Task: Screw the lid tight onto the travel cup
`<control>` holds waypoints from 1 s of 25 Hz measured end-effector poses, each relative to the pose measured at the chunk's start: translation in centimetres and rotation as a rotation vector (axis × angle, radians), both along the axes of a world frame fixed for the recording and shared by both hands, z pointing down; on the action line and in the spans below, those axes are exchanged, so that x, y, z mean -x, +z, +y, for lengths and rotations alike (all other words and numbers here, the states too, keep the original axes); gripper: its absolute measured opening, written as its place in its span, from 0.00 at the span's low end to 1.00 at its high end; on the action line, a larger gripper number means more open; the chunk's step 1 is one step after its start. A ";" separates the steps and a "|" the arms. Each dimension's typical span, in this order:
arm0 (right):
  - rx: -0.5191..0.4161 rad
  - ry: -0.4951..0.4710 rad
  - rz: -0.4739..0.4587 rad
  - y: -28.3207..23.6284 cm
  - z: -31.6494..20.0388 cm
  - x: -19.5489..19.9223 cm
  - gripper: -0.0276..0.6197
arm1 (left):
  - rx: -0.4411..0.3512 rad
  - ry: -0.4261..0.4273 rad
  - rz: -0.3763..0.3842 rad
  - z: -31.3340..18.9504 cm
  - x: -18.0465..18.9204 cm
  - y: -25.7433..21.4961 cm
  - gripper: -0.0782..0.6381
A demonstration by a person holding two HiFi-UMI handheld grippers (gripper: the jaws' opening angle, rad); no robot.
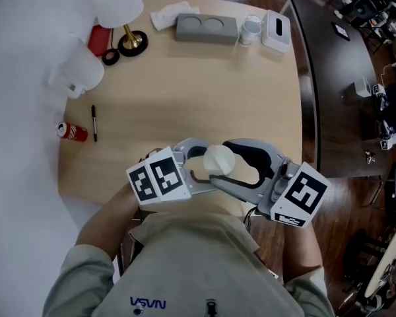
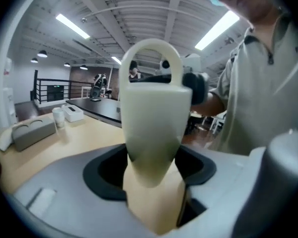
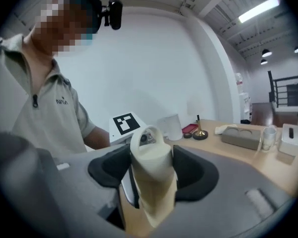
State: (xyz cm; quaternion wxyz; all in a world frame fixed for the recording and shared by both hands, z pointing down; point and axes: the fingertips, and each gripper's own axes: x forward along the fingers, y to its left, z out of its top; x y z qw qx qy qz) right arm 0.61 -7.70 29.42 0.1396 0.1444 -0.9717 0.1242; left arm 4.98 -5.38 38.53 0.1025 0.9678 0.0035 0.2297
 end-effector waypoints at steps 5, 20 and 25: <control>-0.111 0.084 0.143 3.4 -1.6 0.4 0.45 | -0.110 -0.241 -0.028 -3.9 0.4 3.8 0.54; 0.099 0.320 0.135 10.0 -5.6 -2.3 0.45 | -0.260 -0.423 -0.067 -8.7 -1.7 13.4 0.54; 0.123 0.339 0.121 10.0 -6.1 -2.2 0.45 | -0.186 -0.420 -0.012 -9.1 -1.4 13.4 0.54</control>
